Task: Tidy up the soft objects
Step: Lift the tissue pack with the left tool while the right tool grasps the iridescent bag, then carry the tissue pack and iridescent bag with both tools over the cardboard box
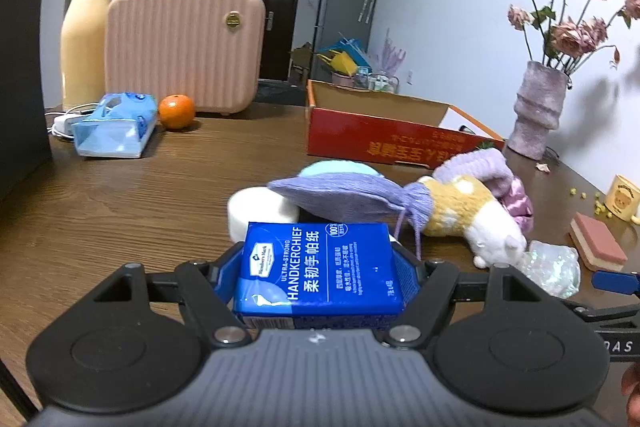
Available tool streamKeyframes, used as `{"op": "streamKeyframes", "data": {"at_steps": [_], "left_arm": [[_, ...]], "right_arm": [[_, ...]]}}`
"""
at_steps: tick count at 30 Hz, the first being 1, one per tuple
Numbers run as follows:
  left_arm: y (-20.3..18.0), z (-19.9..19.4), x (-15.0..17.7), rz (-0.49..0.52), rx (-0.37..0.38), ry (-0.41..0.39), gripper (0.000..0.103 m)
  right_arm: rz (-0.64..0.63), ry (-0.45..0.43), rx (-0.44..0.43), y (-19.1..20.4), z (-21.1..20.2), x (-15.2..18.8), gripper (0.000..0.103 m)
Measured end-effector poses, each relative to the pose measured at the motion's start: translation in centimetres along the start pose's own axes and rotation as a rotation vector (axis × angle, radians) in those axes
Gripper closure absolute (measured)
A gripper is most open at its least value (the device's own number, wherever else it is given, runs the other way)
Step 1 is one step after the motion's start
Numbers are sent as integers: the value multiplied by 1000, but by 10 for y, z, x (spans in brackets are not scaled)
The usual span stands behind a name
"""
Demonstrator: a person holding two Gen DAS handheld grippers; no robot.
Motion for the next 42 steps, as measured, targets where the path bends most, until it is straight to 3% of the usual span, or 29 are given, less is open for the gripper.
{"op": "streamKeyframes", "data": {"at_steps": [13, 17, 21, 24, 28, 42], "left_arm": [[6, 3, 1, -7, -22, 11, 28], [7, 4, 1, -7, -28, 10, 28], [7, 5, 1, -6, -31, 12, 28], [7, 5, 1, -8, -31, 11, 28], [7, 5, 1, -9, -32, 9, 28], [7, -2, -1, -17, -29, -17, 28]], "right_arm": [[37, 82, -48, 0, 41, -3, 4], [50, 99, -65, -1, 45, 0, 16], [46, 81, -76, 1, 42, -1, 43], [49, 69, -92, 2, 39, -1, 55], [44, 48, -104, 4, 34, -1, 57], [23, -162, -114, 8, -4, -16, 58]]}}
Point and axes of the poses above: each gripper's, at about its wrist camera, not at the fingertips, and z roughly the way its jaws point, y to its left, x to its underside, the point moved 9 cm from there along z, roughly the way its jaws point, and after that the axes turned 2 degrees about x, right-handed, at the moved point
